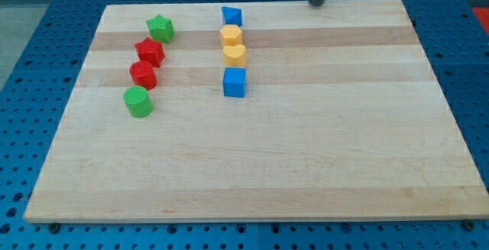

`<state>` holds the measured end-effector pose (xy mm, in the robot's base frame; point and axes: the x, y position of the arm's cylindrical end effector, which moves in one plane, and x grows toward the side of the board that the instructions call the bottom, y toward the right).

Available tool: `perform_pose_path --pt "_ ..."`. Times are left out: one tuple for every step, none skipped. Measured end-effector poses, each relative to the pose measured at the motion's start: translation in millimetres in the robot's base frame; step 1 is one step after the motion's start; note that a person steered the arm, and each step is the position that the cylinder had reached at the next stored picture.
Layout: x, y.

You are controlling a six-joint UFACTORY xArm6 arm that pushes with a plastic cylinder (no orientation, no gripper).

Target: Adjust the hexagon and triangle to form a straight line with heart and cube

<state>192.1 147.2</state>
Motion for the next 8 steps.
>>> perform_pose_path --pt "2.0 -7.9" --pt "0.7 -65.3" --pt "1.1 -168.9" --pt "1.3 -269.8" --pt "44.4 -281.7" --pt "66.1 -275.1" --pt "52.7 -243.4" --pt "51.4 -216.4"
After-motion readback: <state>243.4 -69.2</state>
